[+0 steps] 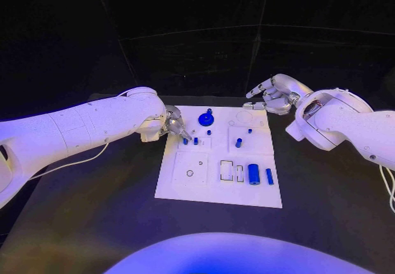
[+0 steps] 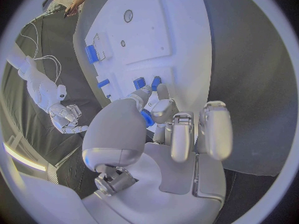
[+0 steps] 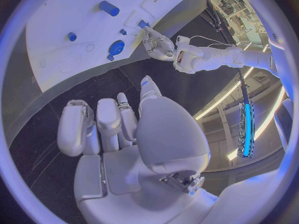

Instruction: Assemble the parts on the task board

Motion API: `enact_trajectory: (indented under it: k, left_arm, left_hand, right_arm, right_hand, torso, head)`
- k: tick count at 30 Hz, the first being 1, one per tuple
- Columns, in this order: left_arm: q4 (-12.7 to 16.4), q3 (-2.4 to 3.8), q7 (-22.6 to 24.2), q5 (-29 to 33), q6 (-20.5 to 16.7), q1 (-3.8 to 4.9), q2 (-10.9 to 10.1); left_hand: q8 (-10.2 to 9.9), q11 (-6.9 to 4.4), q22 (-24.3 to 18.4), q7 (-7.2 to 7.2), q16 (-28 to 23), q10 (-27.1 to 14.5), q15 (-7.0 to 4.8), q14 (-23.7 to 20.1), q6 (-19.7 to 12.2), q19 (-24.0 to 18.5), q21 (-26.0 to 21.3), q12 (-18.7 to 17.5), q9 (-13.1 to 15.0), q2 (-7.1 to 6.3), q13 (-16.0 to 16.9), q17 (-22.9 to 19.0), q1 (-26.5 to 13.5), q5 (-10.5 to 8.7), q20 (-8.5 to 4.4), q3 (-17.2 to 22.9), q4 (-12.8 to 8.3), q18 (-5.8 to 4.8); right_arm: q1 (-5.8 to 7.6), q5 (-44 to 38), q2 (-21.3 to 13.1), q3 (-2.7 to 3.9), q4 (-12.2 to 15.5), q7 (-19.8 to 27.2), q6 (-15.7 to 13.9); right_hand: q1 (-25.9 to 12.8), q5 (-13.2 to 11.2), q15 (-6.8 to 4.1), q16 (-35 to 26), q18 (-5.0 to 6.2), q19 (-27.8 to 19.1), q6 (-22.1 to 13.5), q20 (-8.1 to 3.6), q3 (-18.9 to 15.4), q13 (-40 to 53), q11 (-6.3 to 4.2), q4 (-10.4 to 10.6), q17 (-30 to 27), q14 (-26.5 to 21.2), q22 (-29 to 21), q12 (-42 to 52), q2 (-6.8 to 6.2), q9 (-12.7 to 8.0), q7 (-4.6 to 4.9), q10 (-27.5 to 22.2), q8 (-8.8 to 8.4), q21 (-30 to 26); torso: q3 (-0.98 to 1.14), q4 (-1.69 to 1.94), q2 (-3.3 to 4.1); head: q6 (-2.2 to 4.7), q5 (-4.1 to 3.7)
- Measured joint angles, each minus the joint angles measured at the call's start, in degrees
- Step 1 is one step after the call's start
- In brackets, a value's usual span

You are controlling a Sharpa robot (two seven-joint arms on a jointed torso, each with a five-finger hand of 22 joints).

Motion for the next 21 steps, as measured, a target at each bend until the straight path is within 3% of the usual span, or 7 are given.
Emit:
enact_trajectory:
  k: [7,14,17,21]
  left_arm:
    - [0.0,-0.01,0.0,0.0,-0.7,-0.02,0.0]
    - [1.2,0.00,0.3,0.0,-2.5,-0.03,-0.6]
    - [1.7,0.03,0.7,0.1,-3.6,-0.04,-1.1]
    - [2.6,0.13,1.4,0.4,-5.6,-0.04,-2.0]
  left_hand:
    - [0.0,0.00,0.0,0.22,0.0,0.0,0.00,0.0,-0.2,0.0,0.0,-0.5,0.4,0.34,-0.7,0.0,-0.3,0.00,0.00,-4.3,2.1,0.00]
    - [0.0,0.23,0.0,0.74,0.0,-0.7,0.00,0.0,-0.8,0.0,-1.0,-1.1,0.9,0.91,-1.6,0.0,-0.4,-0.73,0.00,-7.7,4.8,0.00]
    - [0.0,0.33,0.0,0.79,0.0,-0.8,0.00,0.0,-0.9,0.0,-1.4,-1.1,1.1,1.40,-2.0,0.0,-0.3,-1.94,0.00,-9.5,6.2,0.00]
    - [-0.1,0.47,0.0,1.04,0.0,-1.6,0.00,0.0,-1.9,0.0,-2.3,-1.9,1.2,1.84,-2.7,0.0,-0.5,-2.20,0.00,-11.1,6.8,0.00]
  right_arm:
    - [0.00,0.0,0.0,0.00,0.0,0.0,0.0]
    - [0.00,0.0,0.0,0.00,0.0,0.0,0.0]
    - [0.00,0.0,0.0,0.00,0.0,0.1,0.0]
    - [0.00,0.0,0.0,0.00,0.0,0.1,0.0]
  right_hand:
    - [0.0,0.0,0.00,0.0,0.00,0.0,0.0,0.00,0.0,0.0,0.00,0.0,0.0,0.0,0.0,0.0,0.00,0.0,0.00,0.0,0.00,0.0]
    - [0.0,0.0,0.00,0.0,0.00,0.0,0.0,0.00,0.0,0.0,0.00,0.0,0.0,0.0,0.0,0.0,0.00,0.0,0.00,0.0,0.00,0.0]
    - [0.0,0.0,0.00,0.0,0.00,0.0,0.0,0.00,-0.2,0.0,0.00,0.2,0.0,0.0,-0.1,0.0,0.00,0.0,0.00,0.0,0.00,0.0]
    - [0.0,0.0,0.00,0.0,0.00,0.0,0.0,0.00,-0.2,0.0,0.00,0.2,0.0,0.0,-0.1,0.0,0.00,0.0,0.00,0.0,0.00,0.0]
  torso:
    - [0.01,0.00,0.00]
    - [-0.01,0.05,0.00]
    - [-0.02,0.05,0.00]
    - [-0.03,0.05,-0.01]
  head:
    - [0.09,-0.09]
    - [0.18,-0.14]
    - [0.19,-0.09]
    - [0.25,-0.08]
